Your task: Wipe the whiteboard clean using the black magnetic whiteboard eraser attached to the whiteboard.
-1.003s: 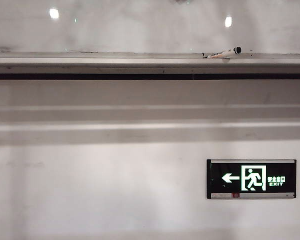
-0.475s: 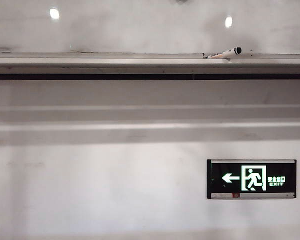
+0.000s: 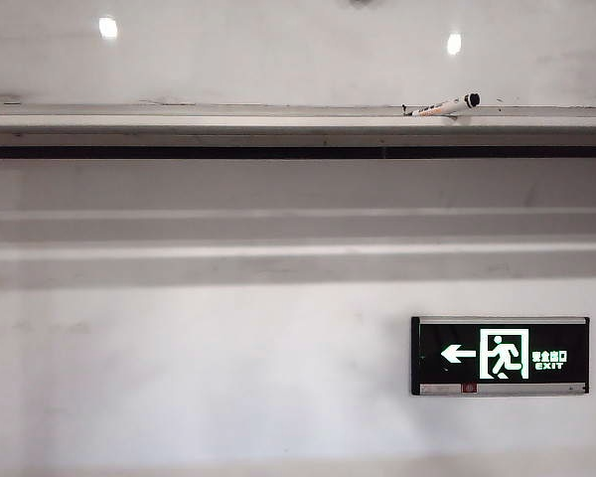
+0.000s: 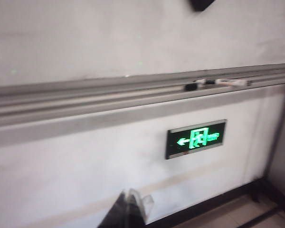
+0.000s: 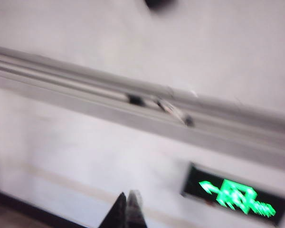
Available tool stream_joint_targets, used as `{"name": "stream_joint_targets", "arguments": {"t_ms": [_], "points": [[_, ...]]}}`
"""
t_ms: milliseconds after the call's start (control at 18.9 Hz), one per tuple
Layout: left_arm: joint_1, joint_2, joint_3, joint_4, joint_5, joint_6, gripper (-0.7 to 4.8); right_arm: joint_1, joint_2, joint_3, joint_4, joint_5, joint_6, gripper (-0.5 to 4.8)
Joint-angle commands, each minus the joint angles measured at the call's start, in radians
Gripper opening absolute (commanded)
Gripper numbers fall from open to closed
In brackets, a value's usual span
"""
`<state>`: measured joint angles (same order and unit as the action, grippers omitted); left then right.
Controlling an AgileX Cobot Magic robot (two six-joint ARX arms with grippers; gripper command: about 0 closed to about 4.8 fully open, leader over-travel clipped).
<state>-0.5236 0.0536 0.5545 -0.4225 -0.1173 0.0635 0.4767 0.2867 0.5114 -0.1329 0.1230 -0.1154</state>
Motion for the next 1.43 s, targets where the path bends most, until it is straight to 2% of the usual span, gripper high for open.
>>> {"name": "stream_joint_targets", "arguments": {"t_ms": [53, 106, 264, 581, 898, 1003, 1162, 1426], "points": [[0.001, -0.035, -0.056, 0.012, -0.043, -0.040, -0.06, 0.000, -0.108, -0.102, 0.024, 0.098, 0.015, 0.34], [0.001, -0.040, -0.071, 0.013, -0.044, -0.042, -0.05, 0.000, -0.136, -0.124, 0.024, 0.103, 0.014, 0.54], [0.001, -0.041, -0.116, 0.057, -0.072, -0.042, -0.05, 0.000, -0.203, -0.159, -0.022, 0.100, 0.014, 0.54], [0.001, -0.041, -0.282, 0.246, -0.083, -0.061, -0.05, 0.000, -0.274, -0.163, -0.173, 0.106, 0.014, 0.54], [0.004, -0.051, -0.368, 0.345, -0.089, -0.058, -0.06, 0.000, -0.282, -0.163, -0.214, 0.107, 0.014, 0.54], [0.045, -0.051, -0.405, 0.407, -0.038, -0.053, -0.06, 0.000, -0.281, -0.163, -0.214, 0.107, 0.014, 0.54], [0.182, -0.051, -0.454, 0.456, 0.045, -0.053, -0.06, 0.000, -0.281, -0.163, -0.215, 0.107, 0.014, 0.54], [0.402, -0.051, -0.508, 0.465, 0.076, -0.052, -0.06, 0.000, -0.281, -0.163, -0.215, 0.107, 0.014, 0.54]]}}
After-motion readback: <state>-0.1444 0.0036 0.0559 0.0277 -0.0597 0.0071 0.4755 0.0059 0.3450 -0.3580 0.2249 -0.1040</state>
